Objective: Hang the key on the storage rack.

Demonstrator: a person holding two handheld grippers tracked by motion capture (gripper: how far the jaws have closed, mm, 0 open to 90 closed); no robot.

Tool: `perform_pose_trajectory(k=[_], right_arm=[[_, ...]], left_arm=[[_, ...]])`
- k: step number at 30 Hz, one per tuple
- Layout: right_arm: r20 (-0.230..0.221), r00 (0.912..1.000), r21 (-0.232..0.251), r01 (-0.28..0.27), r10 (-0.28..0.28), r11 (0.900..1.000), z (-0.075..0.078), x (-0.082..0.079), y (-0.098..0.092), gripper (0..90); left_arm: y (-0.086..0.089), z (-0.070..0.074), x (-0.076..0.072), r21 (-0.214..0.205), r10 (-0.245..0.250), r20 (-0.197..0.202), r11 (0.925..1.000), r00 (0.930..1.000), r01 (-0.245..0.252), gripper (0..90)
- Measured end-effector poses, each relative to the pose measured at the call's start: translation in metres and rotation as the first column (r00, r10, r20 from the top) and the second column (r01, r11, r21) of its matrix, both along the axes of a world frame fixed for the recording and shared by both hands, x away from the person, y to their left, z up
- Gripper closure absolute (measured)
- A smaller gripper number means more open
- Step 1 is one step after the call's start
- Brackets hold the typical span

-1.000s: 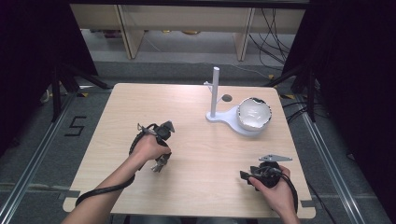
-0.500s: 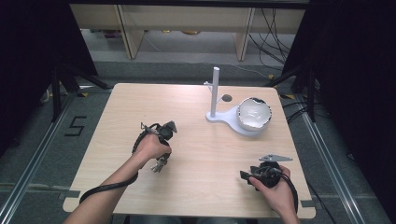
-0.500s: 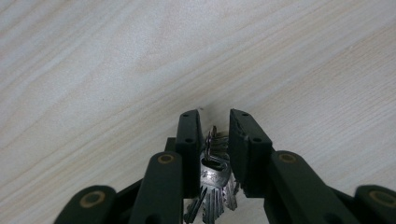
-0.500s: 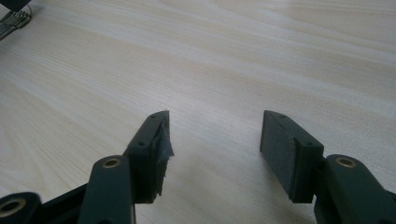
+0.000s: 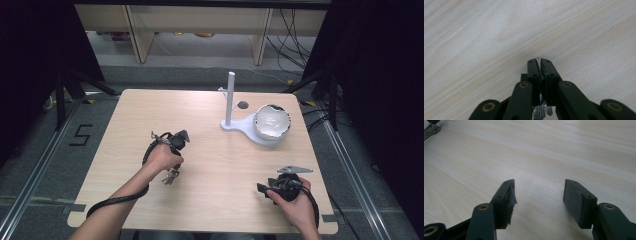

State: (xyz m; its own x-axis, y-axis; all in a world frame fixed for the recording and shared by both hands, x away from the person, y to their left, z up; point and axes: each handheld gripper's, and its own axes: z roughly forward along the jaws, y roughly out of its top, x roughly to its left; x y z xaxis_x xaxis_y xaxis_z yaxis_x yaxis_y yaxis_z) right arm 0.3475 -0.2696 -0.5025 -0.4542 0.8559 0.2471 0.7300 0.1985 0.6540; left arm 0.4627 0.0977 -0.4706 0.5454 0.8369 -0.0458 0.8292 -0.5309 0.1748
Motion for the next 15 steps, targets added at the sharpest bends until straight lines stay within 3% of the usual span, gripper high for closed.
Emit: perform_pose_trajectory(k=[8,11,13,15], right_arm=[[0.013,0.9999,-0.009,-0.006,0.006,0.9999,-0.0005,0.0,0.0002,43.1],[-0.002,1.0,-0.003,-0.008,0.008,1.0,-0.0005,-0.0004,0.0009,43.1],[-0.001,1.0,-0.003,-0.008,0.008,1.0,-0.0009,-0.0003,0.0009,43.1],[0.0,1.0,-0.003,-0.008,0.008,1.0,-0.001,-0.0003,0.0009,43.1]], left_arm=[[0.0013,-0.0008,-0.0017,-0.009,-0.016,0.008,0.9998,0.9998,0.016,88.8],[0.0019,0.001,-0.0024,-0.032,-0.011,0.022,0.9994,0.9997,0.012,89.1],[0.0021,0.0037,-0.0028,-0.032,-0.01,0.008,0.9995,0.9999,0.01,89.2],[0.0023,0.0071,-0.004,-0.049,-0.004,0.028,0.9988,0.9996,0.005,89.2]])
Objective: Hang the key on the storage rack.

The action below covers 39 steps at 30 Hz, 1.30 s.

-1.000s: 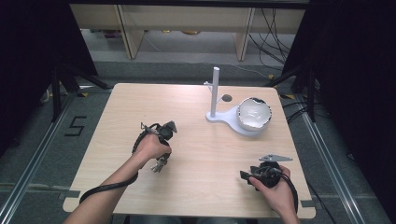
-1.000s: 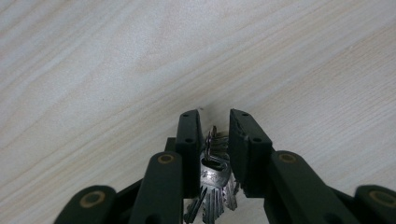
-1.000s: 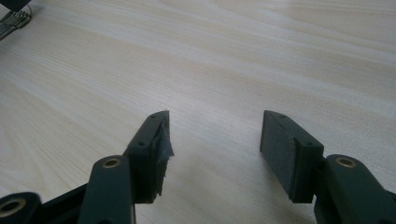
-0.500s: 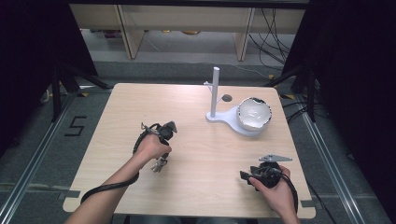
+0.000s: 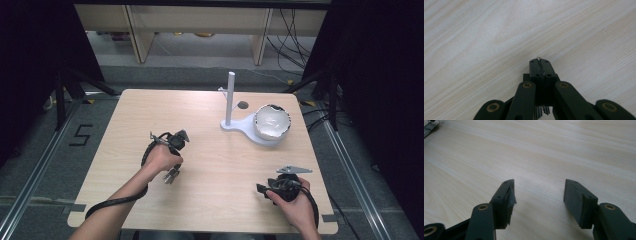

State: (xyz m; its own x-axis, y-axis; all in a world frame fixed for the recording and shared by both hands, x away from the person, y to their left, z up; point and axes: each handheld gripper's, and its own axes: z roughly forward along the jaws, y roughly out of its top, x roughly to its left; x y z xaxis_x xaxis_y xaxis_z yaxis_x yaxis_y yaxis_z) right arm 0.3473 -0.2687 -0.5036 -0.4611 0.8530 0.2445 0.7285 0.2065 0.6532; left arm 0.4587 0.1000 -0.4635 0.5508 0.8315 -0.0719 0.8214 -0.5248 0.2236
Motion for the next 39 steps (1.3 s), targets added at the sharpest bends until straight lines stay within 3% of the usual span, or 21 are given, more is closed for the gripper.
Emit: perform_pose_trajectory(k=[2,7,8,15,17,18,19,21,23,26,28,29,30,31,32,33,34,36,37,38,39], right_arm=[[0.0,1.0,0.0,0.0,0.0,1.0,0.0,0.0,0.0,43.1],[-0.002,1.0,-0.002,0.002,-0.002,1.0,0.0,0.0,0.001,43.1],[-0.002,1.0,-0.003,0.005,-0.005,1.0,0.0,0.0,0.001,43.1],[-0.014,0.9999,-0.004,0.007,-0.007,1.0,0.0,-0.001,0.002,43.0],[0.012,0.9999,-0.008,-0.005,0.005,1.0,-0.001,0.0,0.001,43.0],[0.002,1.0,0.004,0.0,0.0,1.0,-0.001,0.0,0.001,43.0],[0.002,1.0,0.004,0.0,0.0,1.0,-0.001,0.0,0.001,43.0],[0.003,1.0,0.003,-0.001,0.001,1.0,-0.001,0.0,0.0,43.0],[0.013,0.9999,0.003,-0.001,0.001,1.0,-0.001,0.0,0.0,43.1],[0.025,0.9996,-0.007,0.011,-0.011,0.9999,0.0,-0.001,0.0,43.7],[0.056,0.9984,0.012,0.012,-0.013,0.9999,0.001,-0.002,0.0,44.4],[0.074,0.9971,0.016,0.015,-0.016,0.9998,0.002,-0.002,0.0,44.5],[0.12,0.9925,0.005,0.025,-0.025,0.9997,0.004,-0.004,0.0,44.5],[0.12,0.9925,0.005,0.025,-0.025,0.9997,0.004,-0.004,0.0,44.5],[0.16,0.9869,0.016,0.022,-0.025,0.9996,0.004,-0.006,0.001,44.5],[0.16,0.9869,0.016,0.022,-0.025,0.9996,0.004,-0.006,0.001,44.5],[0.192,0.9811,0.017,0.018,-0.021,0.9997,0.003,-0.006,0.001,44.4],[0.228,0.9735,-0.013,0.017,-0.013,0.9998,0.003,-0.009,0.0,44.4],[0.24,0.9707,-0.008,0.017,-0.015,0.9998,0.003,-0.009,0.001,44.6],[0.219,0.9748,0.018,0.04,-0.043,0.999,0.003,-0.013,0.003,44.8],[0.267,0.9635,-0.017,0.014,-0.009,0.9998,0.003,-0.011,0.0,44.9]], left_arm=[[0.001,0.006,0.0,-0.005,-0.008,0.01,1.0,0.9999,0.008,89.3],[0.006,0.019,0.0,-0.054,0.014,0.085,0.9985,0.9963,-0.01,89.3],[0.006,0.024,0.0,-0.079,0.032,0.119,0.9966,0.9924,-0.023,89.4],[0.01,0.037,0.004,-0.114,0.035,0.184,0.9934,0.9824,-0.014,89.4],[0.011,0.04,0.005,-0.133,0.042,0.211,0.991,0.9766,-0.014,89.4],[0.011,0.043,0.006,-0.158,0.055,0.242,0.9873,0.9687,-0.017,89.4],[0.011,0.043,0.006,-0.158,0.055,0.242,0.9873,0.9687,-0.017,89.4],[0.011,0.046,0.007,-0.173,0.056,0.263,0.9848,0.9632,-0.01,89.5],[0.01,0.05,0.009,-0.189,0.069,0.295,0.982,0.953,-0.013,89.5],[0.009,0.052,0.01,-0.204,0.073,0.312,0.9789,0.9473,-0.009,89.5],[0.009,0.054,0.012,-0.226,0.083,0.319,0.974,0.9441,-0.009,89.5],[0.008,0.055,0.012,-0.23,0.092,0.331,0.9731,0.9391,-0.014,89.5],[0.008,0.057,0.014,-0.249,0.103,0.338,0.9684,0.9354,-0.017,89.5],[0.008,0.057,0.014,-0.249,0.103,0.338,0.9684,0.9354,-0.017,89.5],[0.009,0.058,0.016,-0.254,0.108,0.343,0.9669,0.9331,-0.018,89.5],[0.009,0.058,0.016,-0.254,0.108,0.343,0.9669,0.9331,-0.018,89.5],[0.009,0.058,0.017,-0.261,0.116,0.35,0.9652,0.9293,-0.023,89.5],[0.01,0.06,0.02,-0.269,0.12,0.353,0.963,0.9278,-0.023,89.5],[0.01,0.061,0.021,-0.272,0.12,0.354,0.9619,0.9274,-0.021,89.5],[0.01,0.062,0.022,-0.276,0.128,0.363,0.9609,0.9231,-0.025,89.5],[0.01,0.063,0.023,-0.277,0.127,0.364,0.9606,0.9229,-0.023,89.5]])
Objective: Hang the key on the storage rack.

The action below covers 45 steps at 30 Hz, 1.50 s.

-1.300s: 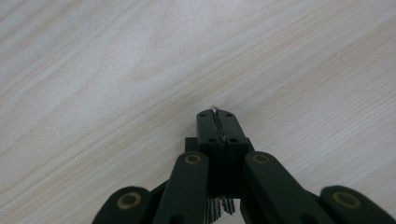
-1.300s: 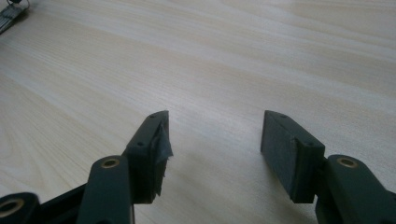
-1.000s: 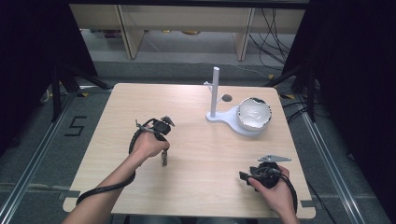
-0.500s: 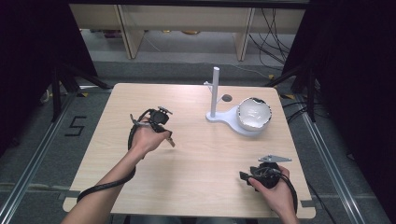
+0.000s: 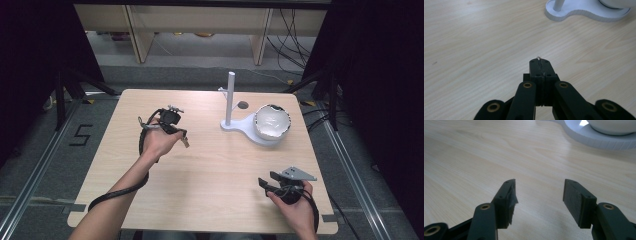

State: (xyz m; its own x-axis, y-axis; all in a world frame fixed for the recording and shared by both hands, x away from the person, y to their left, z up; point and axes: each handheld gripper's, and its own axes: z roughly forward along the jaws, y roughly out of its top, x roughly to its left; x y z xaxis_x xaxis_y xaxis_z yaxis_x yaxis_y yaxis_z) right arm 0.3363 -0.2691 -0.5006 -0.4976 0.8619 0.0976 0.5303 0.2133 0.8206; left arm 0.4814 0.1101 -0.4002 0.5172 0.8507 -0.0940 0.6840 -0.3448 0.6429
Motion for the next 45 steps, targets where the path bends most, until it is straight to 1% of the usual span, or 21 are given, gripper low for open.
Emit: perform_pose_trajectory(k=[2,9,10,12,14,15,19,22,24,25,26,27,28,29,30,33,34,38,39,44,45], right_arm=[[-0.005,0.9998,0.048,0.018,-0.017,0.9987,0.0,-0.002,0.002,45.1],[0.055,0.9983,0.04,0.016,-0.018,0.9991,0.002,-0.004,0.001,46.2],[0.013,0.9987,0.052,0.049,-0.05,0.9975,0.004,-0.009,0.004,46.2],[0.069,0.9974,0.039,0.021,-0.023,0.999,0.003,-0.007,0.003,46.2],[0.049,0.9974,0.061,0.05,-0.053,0.9969,0.005,-0.011,0.005,46.1],[0.1,0.9946,0.05,0.024,-0.029,0.9985,0.003,-0.009,0.003,46.1],[0.146,0.9883,0.058,0.036,-0.044,0.9977,0.004,-0.015,0.003,46.4],[0.152,0.9874,0.055,0.036,-0.044,0.9979,0.003,-0.014,0.003,46.4],[0.139,0.9891,0.058,0.04,-0.048,0.9975,0.003,-0.014,0.003,46.4],[0.114,0.9913,0.074,0.056,-0.065,0.9957,0.003,-0.016,0.005,46.4],[0.113,0.9915,0.074,0.057,-0.065,0.9956,0.003,-0.016,0.005,46.3],[0.15,0.988,0.065,0.027,-0.036,0.9975,0.001,-0.013,0.004,46.2],[0.13,0.9904,0.062,0.04,-0.048,0.9973,0.002,-0.015,0.005,46.2],[0.117,0.9917,0.074,0.046,-0.054,0.9962,0.003,-0.016,0.006,46.2],[0.152,0.9877,0.059,0.03,-0.039,0.9978,0.002,-0.014,0.005,46.1],[0.152,0.9876,0.061,0.03,-0.039,0.9977,0.002,-0.013,0.005,46.0],[0.116,0.9916,0.075,0.048,-0.056,0.9961,0.003,-0.016,0.006,45.9],[0.131,0.9898,0.085,0.045,-0.056,0.9954,0.002,-0.015,0.007,45.6],[0.127,0.9908,0.06,0.04,-0.047,0.9974,0.002,-0.014,0.005,45.6],[0.141,0.9895,0.047,0.025,-0.032,0.9986,0.002,-0.013,0.005,45.4],[0.142,0.9893,0.048,0.027,-0.034,0.9985,0.002,-0.013,0.005,45.4]], left_arm=[[-0.001,0.002,0.001,-0.015,0.016,0.024,0.9998,0.9996,-0.015,89.5],[0.001,0.015,0.008,-0.035,0.035,0.085,0.9989,0.9958,-0.032,89.5],[0.002,0.016,0.009,-0.032,0.037,0.093,0.9989,0.995,-0.035,89.5],[0.002,0.017,0.011,-0.035,0.042,0.107,0.9987,0.9934,-0.038,89.5],[0.002,0.018,0.013,-0.044,0.043,0.122,0.9983,0.9917,-0.038,89.5],[0.002,0.019,0.014,-0.045,0.041,0.126,0.9984,0.9911,-0.036,89.5],[0.0,0.021,0.017,-0.048,0.039,0.156,0.9984,0.987,-0.032,89.5],[-0.003,0.022,0.02,-0.061,0.047,0.174,0.9975,0.9837,-0.037,89.5],[-0.003,0.022,0.022,-0.055,0.042,0.178,0.998,0.983,-0.033,89.4],[-0.006,0.022,0.023,-0.078,0.056,0.187,0.9961,0.9808,-0.042,89.4],[-0.005,0.023,0.024,-0.063,0.041,0.184,0.9976,0.9821,-0.03,89.4],[-0.007,0.022,0.025,-0.092,0.062,0.191,0.9948,0.9797,-0.045,89.4],[-0.006,0.023,0.027,-0.066,0.043,0.191,0.9973,0.9807,-0.031,89.4],[-0.007,0.023,0.028,-0.077,0.053,0.198,0.9963,0.9788,-0.039,89.5],[-0.008,0.024,0.03,-0.074,0.052,0.204,0.9965,0.9776,-0.037,89.5],[-0.012,0.025,0.034,-0.115,0.074,0.219,0.9921,0.973,-0.049,89.4],[-0.011,0.026,0.036,-0.109,0.07,0.224,0.9929,0.972,-0.046,89.5],[-0.014,0.031,0.039,-0.123,0.065,0.244,0.9917,0.9675,-0.036,89.5],[-0.015,0.032,0.04,-0.122,0.068,0.253,0.9917,0.965,-0.038,89.5],[-0.021,0.035,0.044,-0.157,0.086,0.299,0.9869,0.9503,-0.04,89.5],[-0.025,0.036,0.045,-0.179,0.098,0.314,0.9829,0.9445,-0.043,89.5]])
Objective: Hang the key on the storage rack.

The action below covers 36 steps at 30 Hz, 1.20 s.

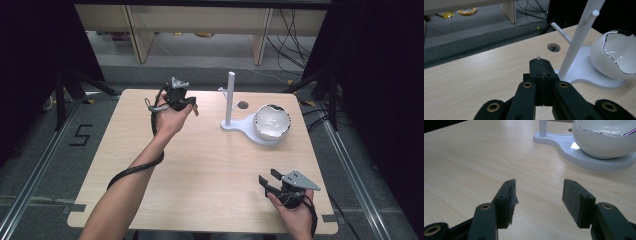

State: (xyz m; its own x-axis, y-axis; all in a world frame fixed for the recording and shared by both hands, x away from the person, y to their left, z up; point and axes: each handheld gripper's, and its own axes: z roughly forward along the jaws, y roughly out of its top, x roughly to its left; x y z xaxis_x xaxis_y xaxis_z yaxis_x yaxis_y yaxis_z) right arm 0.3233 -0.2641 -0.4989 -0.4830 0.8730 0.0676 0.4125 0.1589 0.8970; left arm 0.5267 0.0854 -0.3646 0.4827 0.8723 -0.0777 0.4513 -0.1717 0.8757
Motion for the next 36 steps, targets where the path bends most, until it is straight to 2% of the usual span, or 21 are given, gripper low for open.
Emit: perform_pose_trajectory(k=[3,4,11,13,15,18,21,25,29,36], right_arm=[[0.011,0.9999,-0.015,0.0,0.0,0.9999,-0.001,0.001,-0.001,45.3],[-0.027,0.9995,0.022,0.014,-0.013,0.9997,0.0,-0.002,0.002,45.2],[-0.01,0.9999,0.003,0.01,-0.01,0.9999,-0.001,0.0,0.0,45.1],[-0.036,0.9992,0.026,0.018,-0.017,0.9995,0.0,-0.002,0.002,45.0],[-0.038,0.9992,0.021,0.016,-0.015,0.9997,0.0,-0.002,0.002,45.0],[-0.036,0.9992,0.02,0.016,-0.016,0.9997,0.0,-0.002,0.002,44.9],[-0.012,0.9999,0.003,0.011,-0.011,0.9999,-0.001,0.0,0.0,44.9],[-0.031,0.9994,0.018,0.014,-0.013,0.9997,0.0,-0.002,0.001,44.9],[-0.009,0.9999,0.001,0.007,-0.007,1.0,-0.001,0.0,0.0,45.0],[-0.014,0.9999,0.004,-0.003,0.003,1.0,0.0,0.0,0.0,44.8]], left_arm=[[-0.003,0.002,0.001,-0.016,-0.004,0.018,0.9999,0.9998,0.005,89.5],[-0.005,0.004,0.002,-0.018,-0.014,0.029,0.9997,0.9995,0.014,89.5],[-0.016,0.01,0.002,-0.055,-0.026,0.064,0.9981,0.9976,0.029,89.4],[-0.018,0.013,0.002,-0.055,-0.029,0.076,0.9979,0.9967,0.034,89.5],[-0.021,0.015,0.002,-0.058,-0.033,0.084,0.9976,0.9959,0.038,89.5],[-0.024,0.016,0.004,-0.053,-0.039,0.089,0.9976,0.9953,0.044,89.4],[-0.026,0.018,0.004,-0.055,-0.044,0.097,0.9973,0.9943,0.049,89.5],[-0.031,0.019,0.004,-0.061,-0.053,0.103,0.9964,0.9933,0.059,89.5],[-0.036,0.02,0.006,-0.059,-0.058,0.11,0.9961,0.9923,0.065,89.4],[-0.045,0.019,0.009,-0.06,-0.065,0.112,0.9956,0.9915,0.072,89.4]])
